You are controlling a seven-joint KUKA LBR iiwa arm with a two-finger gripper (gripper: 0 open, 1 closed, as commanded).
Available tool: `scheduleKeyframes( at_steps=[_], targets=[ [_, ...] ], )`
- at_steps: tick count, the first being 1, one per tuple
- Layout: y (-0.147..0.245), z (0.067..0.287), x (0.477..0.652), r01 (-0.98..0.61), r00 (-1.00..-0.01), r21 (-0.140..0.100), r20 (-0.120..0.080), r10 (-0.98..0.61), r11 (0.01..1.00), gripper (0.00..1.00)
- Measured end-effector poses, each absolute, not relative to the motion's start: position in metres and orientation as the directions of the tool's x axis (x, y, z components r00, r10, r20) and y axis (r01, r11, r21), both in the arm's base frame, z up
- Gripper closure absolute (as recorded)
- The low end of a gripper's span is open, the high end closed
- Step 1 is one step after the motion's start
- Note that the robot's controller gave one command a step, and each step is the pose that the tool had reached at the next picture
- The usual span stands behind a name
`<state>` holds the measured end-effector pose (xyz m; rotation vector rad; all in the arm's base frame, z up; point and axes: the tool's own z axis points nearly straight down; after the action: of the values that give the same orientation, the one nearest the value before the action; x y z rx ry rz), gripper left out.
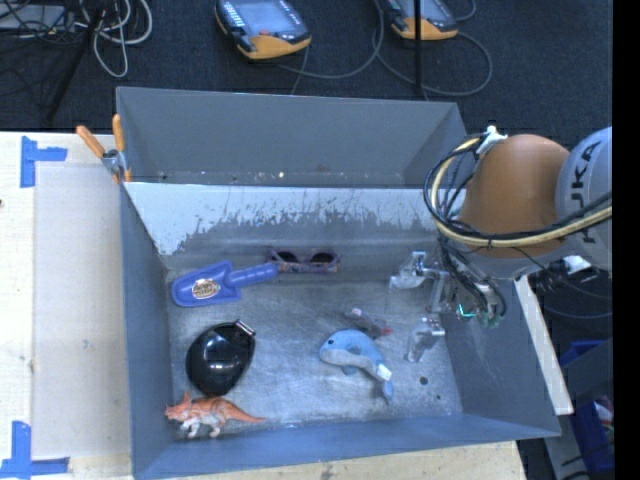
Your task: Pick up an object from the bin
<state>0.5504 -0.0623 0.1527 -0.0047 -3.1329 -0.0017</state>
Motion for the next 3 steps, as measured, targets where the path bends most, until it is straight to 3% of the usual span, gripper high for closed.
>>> scheduleKeyframes(
  at_steps=[1, 2, 3],
  targets=[
    [-0.062, 0.157, 0.552, 0.001, -1.000, 0.000, 0.002, 0.001, 1.000, 0.00],
    [-0.012, 0.077, 0.566, -0.128, -0.992, -0.003, -0.013, -0.128, 0.992, 1.00],
    [-0.012, 0.077, 0.566, -0.129, -0.992, -0.003, -0.013, -0.129, 0.992, 1.00]
  ],
)
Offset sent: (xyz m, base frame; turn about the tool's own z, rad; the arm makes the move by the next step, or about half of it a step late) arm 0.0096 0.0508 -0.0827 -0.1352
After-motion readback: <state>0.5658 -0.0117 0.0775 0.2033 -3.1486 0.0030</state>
